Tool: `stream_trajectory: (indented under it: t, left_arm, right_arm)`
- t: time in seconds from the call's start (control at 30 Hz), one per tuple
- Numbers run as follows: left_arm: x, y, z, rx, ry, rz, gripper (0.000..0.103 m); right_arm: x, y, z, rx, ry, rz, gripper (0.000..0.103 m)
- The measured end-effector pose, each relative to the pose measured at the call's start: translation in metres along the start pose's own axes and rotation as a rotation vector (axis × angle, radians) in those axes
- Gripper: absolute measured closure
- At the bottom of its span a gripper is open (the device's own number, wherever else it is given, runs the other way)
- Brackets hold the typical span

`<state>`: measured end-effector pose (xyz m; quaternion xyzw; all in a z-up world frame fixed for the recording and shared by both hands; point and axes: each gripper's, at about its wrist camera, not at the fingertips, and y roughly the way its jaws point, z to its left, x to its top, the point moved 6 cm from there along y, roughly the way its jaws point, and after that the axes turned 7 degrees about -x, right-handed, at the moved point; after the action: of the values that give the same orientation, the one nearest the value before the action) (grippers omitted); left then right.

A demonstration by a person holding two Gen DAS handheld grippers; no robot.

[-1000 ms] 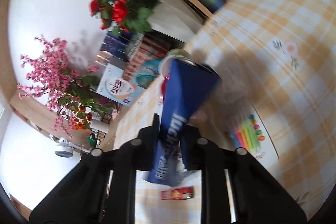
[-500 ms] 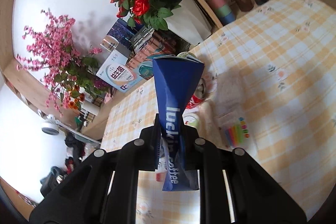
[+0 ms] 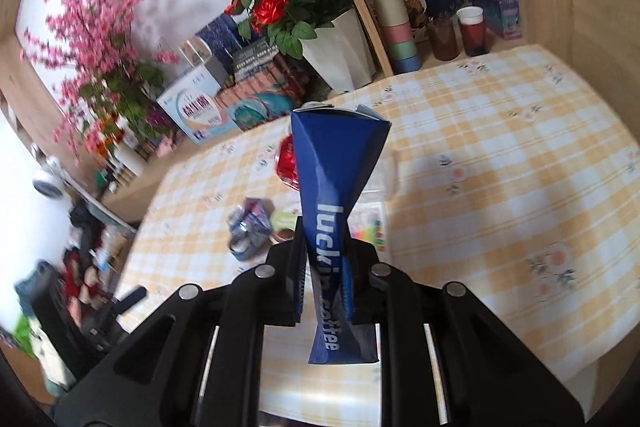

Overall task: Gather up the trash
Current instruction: 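Hold the blue box raised with the right tool while the left tool approaches the red lighter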

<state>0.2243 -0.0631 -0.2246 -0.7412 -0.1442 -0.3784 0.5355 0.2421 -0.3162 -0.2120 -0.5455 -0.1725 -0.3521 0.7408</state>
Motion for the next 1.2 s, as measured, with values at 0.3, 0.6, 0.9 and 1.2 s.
stream_trajectory:
  t: [0.3,0.6,0.9,1.2]
  left_arm:
    - [-0.011,-0.003,-0.009,-0.017,0.024,0.021,0.01]
    - [-0.029,0.019,-0.007,-0.045,0.029,0.093,0.019]
    - [-0.029,0.059,-0.005,-0.097,0.105,0.138,0.034]
    - [-0.022,0.099,0.012,-0.188,0.115,0.213,0.052]
  right_arm:
    - [-0.017,-0.009,-0.021,-0.147,-0.089,0.086,0.086]
    - [-0.034,0.005,-0.026,-0.154,-0.075,0.125,0.086]
    - [-0.03,0.013,-0.015,-0.126,-0.097,0.11,0.085]
    - [-0.031,0.017,-0.01,-0.119,-0.095,0.089,0.085]
